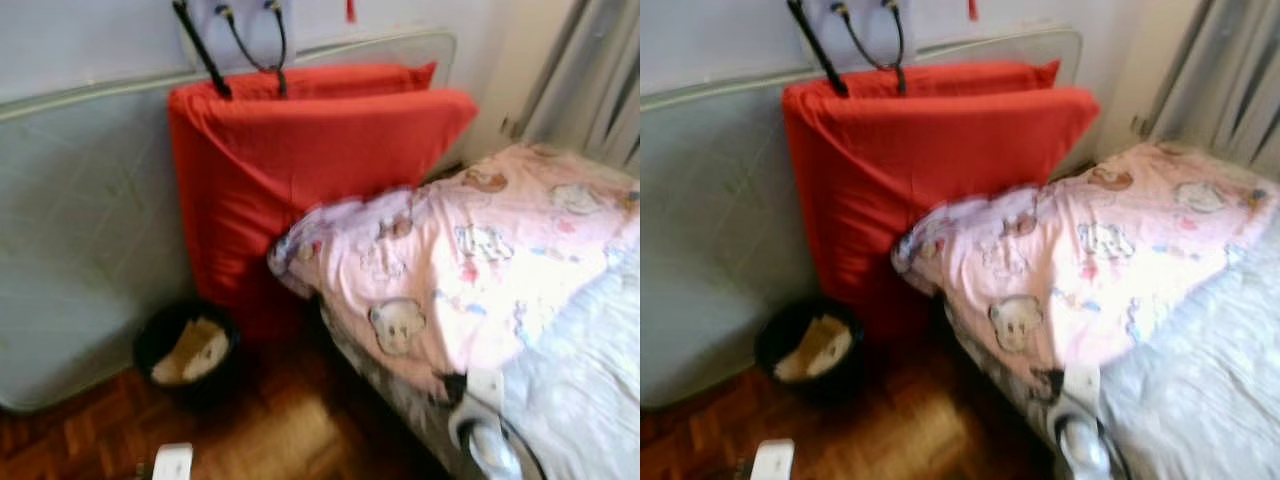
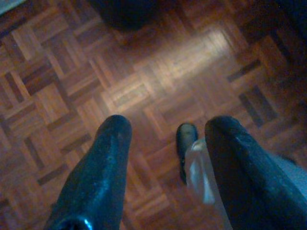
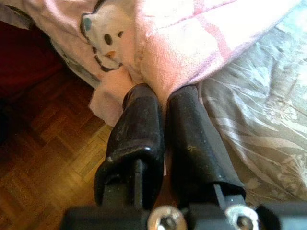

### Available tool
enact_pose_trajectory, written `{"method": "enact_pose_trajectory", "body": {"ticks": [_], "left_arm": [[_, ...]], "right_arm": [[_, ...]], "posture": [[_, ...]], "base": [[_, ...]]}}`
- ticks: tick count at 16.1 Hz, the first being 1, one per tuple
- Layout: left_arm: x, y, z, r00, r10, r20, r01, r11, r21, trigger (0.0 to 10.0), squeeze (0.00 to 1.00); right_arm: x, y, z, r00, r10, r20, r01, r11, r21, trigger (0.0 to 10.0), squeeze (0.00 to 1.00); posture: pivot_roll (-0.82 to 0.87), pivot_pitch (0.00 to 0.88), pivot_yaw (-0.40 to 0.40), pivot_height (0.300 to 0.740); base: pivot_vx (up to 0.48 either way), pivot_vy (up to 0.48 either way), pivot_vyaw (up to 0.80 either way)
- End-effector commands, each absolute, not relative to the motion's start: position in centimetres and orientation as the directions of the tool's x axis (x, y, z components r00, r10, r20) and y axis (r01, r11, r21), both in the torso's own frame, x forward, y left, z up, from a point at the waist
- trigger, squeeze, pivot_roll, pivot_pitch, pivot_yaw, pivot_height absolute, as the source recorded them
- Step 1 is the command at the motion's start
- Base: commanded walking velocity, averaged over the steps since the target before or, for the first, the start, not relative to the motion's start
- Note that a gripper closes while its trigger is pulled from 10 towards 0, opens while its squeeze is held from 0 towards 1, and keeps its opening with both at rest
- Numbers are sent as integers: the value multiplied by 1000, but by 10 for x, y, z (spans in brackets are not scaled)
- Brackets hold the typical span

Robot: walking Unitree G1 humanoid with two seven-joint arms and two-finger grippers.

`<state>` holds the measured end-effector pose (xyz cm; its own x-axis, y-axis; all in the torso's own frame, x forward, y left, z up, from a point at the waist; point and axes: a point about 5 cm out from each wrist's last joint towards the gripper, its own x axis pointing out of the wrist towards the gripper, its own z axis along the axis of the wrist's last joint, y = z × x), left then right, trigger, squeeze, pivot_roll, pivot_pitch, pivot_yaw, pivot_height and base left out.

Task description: Clean up the room

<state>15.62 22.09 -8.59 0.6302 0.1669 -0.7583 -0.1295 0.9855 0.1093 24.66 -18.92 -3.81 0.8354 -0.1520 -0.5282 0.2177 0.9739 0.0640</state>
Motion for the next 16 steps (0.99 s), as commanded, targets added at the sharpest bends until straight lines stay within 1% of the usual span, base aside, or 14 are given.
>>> {"method": "enact_pose_trajectory", "body": {"ticks": [1, 5, 14, 15, 16], "left_arm": [[154, 220, -87, 620, 163, -768, -127, 986, 108, 10000, 0], [154, 221, -87, 616, 160, -771, -125, 987, 105, 10000, 0], [151, 222, -88, 609, 158, -777, -119, 987, 107, 10000, 0], [151, 222, -88, 609, 157, -778, -118, 987, 107, 10000, 0], [151, 222, -88, 608, 155, -778, -116, 988, 106, 10000, 0]], "right_arm": [[245, -191, -40, 825, -154, -543, 220, 974, 59, 10000, 0], [247, -204, -35, 825, -219, -521, 289, 956, 55, 10000, 0], [239, -198, -44, 802, -186, -568, 265, 963, 59, 10000, 0], [238, -198, -44, 800, -183, -572, 262, 963, 58, 10000, 631], [238, -198, -44, 800, -183, -572, 262, 963, 58, 10000, 863]], "posture": [[34, 0, -31, 740], [30, 0, -27, 740], [34, 0, -24, 740], [34, 0, -24, 740], [33, 0, -23, 740]], "base": [[0, 0, 0], [0, 0, 0], [0, 0, 0], [0, 0, 0], [0, 0, 0]]}}
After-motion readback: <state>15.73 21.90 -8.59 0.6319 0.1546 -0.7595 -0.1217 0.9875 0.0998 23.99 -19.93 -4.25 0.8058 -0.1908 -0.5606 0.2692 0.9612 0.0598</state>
